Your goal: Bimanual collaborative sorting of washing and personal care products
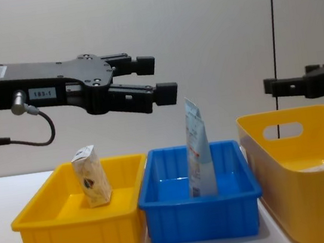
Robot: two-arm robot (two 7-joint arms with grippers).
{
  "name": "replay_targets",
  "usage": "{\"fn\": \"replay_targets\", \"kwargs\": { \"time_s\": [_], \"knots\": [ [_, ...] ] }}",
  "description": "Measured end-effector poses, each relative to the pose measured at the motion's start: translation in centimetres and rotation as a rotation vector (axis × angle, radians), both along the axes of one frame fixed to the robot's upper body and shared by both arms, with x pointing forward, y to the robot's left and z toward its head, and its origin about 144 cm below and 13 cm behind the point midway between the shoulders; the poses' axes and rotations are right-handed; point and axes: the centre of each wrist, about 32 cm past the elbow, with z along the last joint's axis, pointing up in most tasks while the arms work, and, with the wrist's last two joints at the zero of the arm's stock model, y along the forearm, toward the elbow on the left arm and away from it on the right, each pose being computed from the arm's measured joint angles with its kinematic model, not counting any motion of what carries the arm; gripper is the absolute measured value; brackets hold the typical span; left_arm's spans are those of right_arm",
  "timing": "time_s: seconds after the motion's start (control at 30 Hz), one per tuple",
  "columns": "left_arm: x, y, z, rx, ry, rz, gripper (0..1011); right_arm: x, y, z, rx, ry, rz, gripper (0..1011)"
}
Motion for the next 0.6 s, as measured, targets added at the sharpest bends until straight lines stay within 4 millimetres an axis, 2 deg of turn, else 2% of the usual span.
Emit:
{"fn": "replay_targets", "kwargs": {
  "time_s": [0.23,0.6],
  "knots": [
    [0.0,0.0,0.0,0.000,0.000,0.000,1002,-2.5,1.8,0.5,0.034,0.034,0.098,1002],
    [0.0,0.0,0.0,0.000,0.000,0.000,1001,-4.5,3.9,0.2,0.025,0.062,0.150,1002]
  ]
}}
